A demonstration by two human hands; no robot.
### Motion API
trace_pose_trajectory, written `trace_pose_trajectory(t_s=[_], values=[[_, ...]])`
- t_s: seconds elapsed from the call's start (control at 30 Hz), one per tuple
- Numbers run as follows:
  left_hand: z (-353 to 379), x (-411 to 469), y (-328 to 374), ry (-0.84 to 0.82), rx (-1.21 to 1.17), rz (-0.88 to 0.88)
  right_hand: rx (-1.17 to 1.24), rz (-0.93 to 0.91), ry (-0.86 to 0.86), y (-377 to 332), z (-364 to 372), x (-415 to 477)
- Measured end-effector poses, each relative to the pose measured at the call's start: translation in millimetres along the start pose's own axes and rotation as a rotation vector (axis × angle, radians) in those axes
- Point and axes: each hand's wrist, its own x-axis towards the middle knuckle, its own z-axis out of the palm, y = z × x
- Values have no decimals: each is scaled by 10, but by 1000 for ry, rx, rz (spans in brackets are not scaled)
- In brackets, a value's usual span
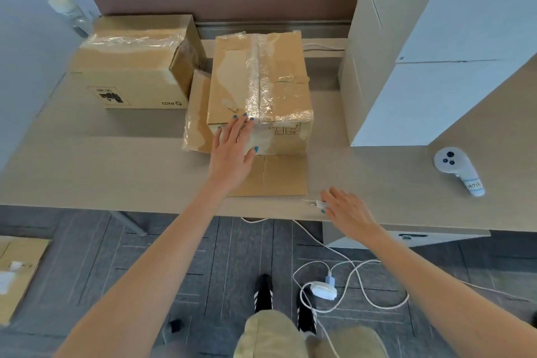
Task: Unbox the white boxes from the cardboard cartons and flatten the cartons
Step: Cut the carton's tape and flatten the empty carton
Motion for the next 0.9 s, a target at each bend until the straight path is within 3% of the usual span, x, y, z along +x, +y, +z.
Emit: trace_pose_trajectory(t_s=[0.23, 0.67, 0.9], values=[[-19, -30, 105, -49, -29, -96, -38, 26, 64, 237, 259, -115], [-83, -2, 217, -90, -2, -139, -40, 11, 169, 201, 95, -27], [-188, 143, 208, 33, 44, -122, 138, -47, 455, -166, -608, 491]])
